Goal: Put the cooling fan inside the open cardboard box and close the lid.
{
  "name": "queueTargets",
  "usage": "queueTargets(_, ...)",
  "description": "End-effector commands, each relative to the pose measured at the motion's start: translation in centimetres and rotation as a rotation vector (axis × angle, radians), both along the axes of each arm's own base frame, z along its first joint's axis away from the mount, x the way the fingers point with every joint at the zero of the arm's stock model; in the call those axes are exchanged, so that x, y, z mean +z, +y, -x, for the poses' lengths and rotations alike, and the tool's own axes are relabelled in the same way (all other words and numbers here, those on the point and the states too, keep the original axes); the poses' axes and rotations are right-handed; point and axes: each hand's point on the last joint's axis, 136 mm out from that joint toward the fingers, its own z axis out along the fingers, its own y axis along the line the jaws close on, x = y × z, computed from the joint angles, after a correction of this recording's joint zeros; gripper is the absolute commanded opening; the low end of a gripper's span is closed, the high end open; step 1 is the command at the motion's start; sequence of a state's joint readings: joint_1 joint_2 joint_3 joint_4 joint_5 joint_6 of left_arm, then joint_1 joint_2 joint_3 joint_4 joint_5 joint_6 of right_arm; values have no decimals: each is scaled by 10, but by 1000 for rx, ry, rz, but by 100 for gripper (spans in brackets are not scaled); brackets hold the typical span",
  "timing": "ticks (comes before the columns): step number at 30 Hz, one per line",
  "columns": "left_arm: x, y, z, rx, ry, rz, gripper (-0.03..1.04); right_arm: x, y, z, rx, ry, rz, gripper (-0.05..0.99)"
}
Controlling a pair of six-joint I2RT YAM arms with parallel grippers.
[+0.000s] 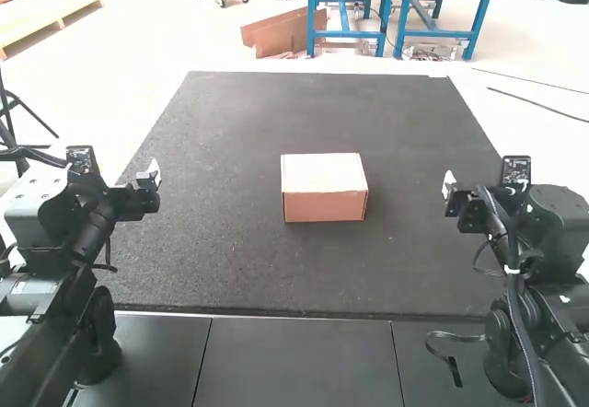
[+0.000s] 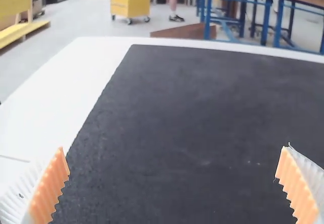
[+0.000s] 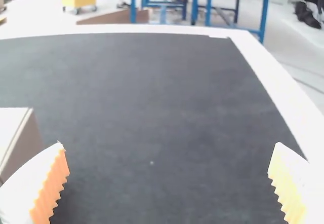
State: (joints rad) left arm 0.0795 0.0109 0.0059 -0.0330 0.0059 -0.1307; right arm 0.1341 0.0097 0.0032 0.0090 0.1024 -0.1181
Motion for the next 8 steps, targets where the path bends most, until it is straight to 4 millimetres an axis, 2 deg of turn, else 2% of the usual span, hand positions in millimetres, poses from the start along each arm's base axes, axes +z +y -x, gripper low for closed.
queueTargets(1, 0, 0, 0, -5, -9, -2, 97, -1, -4, 0, -15, 0, -19, 91)
queueTargets(8, 2, 0, 0, -5, -16, -1, 97, -2, -5, 0, -19, 1, -18, 91)
